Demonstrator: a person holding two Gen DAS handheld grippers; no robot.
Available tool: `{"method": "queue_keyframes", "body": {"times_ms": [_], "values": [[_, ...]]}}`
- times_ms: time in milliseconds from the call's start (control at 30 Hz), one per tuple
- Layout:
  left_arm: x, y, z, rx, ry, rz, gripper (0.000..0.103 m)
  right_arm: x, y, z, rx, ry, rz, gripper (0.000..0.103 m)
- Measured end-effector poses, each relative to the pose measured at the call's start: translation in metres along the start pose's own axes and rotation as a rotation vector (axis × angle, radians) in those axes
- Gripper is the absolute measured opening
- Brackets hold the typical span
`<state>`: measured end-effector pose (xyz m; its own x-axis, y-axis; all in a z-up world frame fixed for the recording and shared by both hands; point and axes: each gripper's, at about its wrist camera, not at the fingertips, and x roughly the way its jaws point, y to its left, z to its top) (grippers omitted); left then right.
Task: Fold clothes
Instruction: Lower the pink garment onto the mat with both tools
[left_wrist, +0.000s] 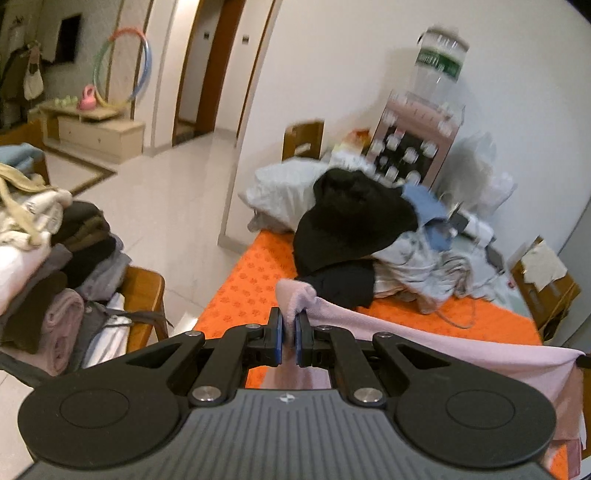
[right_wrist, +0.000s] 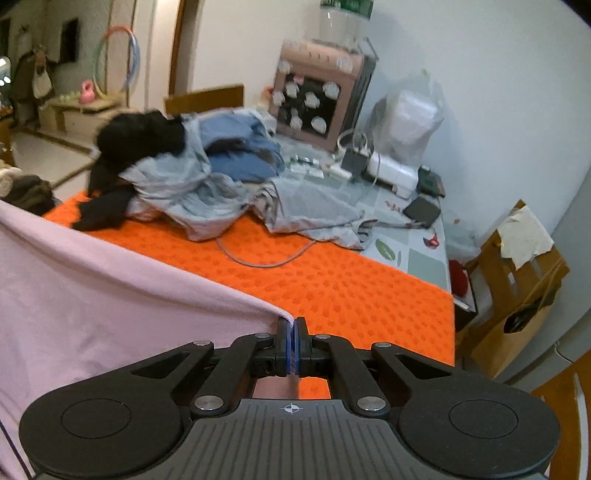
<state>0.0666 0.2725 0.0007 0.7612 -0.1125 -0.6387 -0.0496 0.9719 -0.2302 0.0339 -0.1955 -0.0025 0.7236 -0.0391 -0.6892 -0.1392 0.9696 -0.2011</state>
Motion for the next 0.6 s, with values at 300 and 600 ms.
{"method": "queue_keyframes", "body": {"times_ms": [300, 600], "values": [[0.133, -0.006, -0.003, 0.008, 0.206, 0.020, 0.007, 0.118, -0.010, 0.021, -0.049, 0.208, -0.027, 0.004], [0.168, -0.002, -0.022, 0.007, 0.292, 0.040, 0.012, 0.175, -0.004, 0.017, -0.099, 0.344, -0.004, 0.005]]}}
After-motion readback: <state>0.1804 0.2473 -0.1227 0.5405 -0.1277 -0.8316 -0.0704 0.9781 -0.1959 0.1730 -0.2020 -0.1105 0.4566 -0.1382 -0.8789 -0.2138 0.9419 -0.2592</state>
